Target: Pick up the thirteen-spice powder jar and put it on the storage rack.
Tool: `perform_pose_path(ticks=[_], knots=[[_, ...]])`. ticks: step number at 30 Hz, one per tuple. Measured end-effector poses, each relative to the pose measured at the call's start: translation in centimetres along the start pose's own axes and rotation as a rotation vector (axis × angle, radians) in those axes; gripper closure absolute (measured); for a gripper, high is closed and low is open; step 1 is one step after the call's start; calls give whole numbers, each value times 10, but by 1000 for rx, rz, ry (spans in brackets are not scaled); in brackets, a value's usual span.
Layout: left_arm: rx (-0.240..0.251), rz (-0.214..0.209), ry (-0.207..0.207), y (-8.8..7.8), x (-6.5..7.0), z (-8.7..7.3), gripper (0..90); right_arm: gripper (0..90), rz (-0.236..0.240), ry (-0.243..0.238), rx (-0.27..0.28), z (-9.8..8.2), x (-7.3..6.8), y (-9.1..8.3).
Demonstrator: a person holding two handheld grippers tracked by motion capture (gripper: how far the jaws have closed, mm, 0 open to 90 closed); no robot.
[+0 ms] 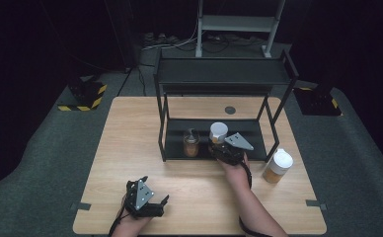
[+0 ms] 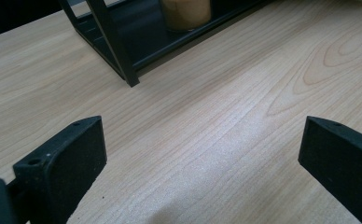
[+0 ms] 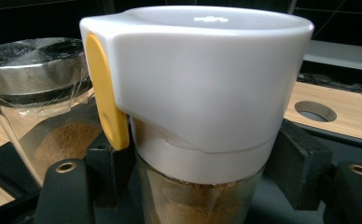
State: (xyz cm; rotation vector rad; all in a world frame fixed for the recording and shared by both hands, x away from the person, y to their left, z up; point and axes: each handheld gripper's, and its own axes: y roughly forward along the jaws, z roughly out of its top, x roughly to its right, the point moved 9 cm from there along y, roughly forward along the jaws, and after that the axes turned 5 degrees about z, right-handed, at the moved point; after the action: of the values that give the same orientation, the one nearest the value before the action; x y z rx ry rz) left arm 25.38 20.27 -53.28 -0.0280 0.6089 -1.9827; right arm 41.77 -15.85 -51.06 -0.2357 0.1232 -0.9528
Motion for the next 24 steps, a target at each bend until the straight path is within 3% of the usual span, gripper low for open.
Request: perform_pose_path(ticks=[16, 24], knots=[[0, -1, -5, 0, 0, 0, 11, 291, -5, -3, -9, 1, -1, 0], [0, -1, -10, 0, -1, 0, 11, 187, 1, 25, -9, 4, 0, -1]])
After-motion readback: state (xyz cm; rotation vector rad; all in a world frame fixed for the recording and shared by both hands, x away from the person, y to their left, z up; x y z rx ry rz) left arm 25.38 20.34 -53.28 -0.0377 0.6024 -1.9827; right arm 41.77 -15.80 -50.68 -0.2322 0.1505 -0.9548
